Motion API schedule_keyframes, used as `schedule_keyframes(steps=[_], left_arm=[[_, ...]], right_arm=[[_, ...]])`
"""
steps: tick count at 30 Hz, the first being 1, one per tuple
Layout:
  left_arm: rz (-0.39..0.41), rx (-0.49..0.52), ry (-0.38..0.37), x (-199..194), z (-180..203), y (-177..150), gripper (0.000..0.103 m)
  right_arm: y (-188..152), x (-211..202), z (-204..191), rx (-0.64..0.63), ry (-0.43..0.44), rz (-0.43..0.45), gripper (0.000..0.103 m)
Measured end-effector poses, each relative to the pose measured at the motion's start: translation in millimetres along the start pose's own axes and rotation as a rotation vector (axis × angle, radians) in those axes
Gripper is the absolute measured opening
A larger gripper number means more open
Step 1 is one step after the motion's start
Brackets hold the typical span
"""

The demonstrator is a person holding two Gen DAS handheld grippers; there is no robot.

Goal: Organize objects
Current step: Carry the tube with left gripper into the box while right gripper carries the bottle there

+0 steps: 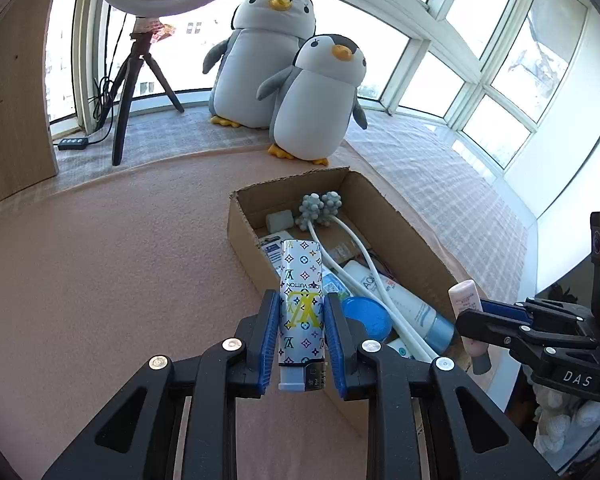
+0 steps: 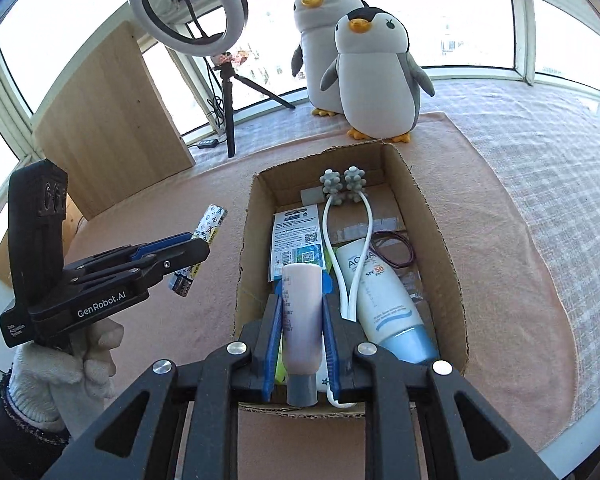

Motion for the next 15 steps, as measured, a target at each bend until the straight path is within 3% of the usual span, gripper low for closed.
schedule_keyframes(steps=[9,10,11,12,13,15], left_arm=[[-0.017,0.048,-0.019,38,34,26,0.026],[-0.02,0.05,-0.015,40,35,27,0.031],[-0.023,0.048,-0.007,41,34,27,0.05],[-0.019,0.043,-0.002,42,33,28,0.064],[-0.012,0.038,0.006,41,32,29,0.066],[-0.012,0.037,0.02,41,28,28,0.066]], right_arm=[[3,-1,27,0.036,-0.017,0.002,0.018],[3,-1,28,0.037,-0.017,0.002,0.02],[3,-1,30,0.041,-0.023,0.0,0.023],[3,-1,32,0.045,-0.026,0.002,0.033],[3,-3,33,0.047,-0.027,0.007,0.042],[3,-4,35,0.048,-0.035,0.014,0.047]])
Point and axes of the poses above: each gripper's, at about its wrist camera, not at the fingertips, and x roughly the way its jaws point, z to its right, y to its top, the point moved 7 cm from there along x, roughly the way its jaws point, and after that the axes turned 3 degrees about x, right-handed, at the moved point
